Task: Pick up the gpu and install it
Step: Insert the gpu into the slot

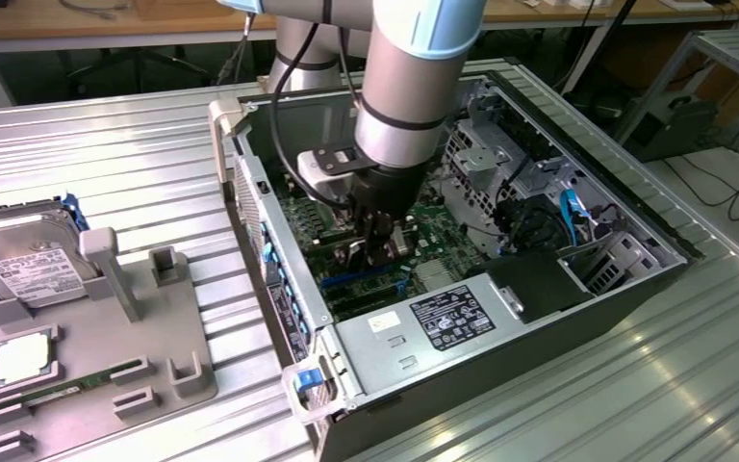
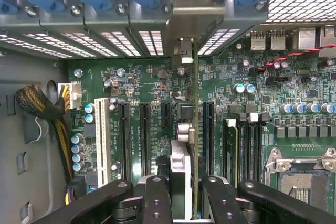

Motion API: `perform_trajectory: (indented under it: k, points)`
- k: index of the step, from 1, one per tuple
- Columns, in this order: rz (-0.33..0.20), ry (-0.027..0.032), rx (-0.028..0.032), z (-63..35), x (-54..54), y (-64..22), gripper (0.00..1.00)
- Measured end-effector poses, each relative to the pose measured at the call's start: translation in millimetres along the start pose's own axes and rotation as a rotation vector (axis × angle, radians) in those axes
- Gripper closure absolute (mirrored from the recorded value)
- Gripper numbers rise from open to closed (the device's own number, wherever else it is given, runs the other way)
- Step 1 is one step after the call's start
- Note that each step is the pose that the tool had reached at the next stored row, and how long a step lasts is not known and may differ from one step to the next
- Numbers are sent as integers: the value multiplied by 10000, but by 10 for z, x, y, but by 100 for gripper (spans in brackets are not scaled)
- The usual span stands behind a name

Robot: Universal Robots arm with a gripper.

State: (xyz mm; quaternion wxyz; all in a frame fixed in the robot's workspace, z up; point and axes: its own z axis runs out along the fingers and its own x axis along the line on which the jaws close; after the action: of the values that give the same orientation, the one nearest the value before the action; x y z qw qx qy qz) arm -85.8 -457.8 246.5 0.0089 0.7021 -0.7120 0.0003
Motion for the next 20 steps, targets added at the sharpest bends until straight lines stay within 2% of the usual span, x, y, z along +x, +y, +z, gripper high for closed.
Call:
perform_trajectory:
  k: [20]
  points:
    - [5,0,-6,43,-14,37,72]
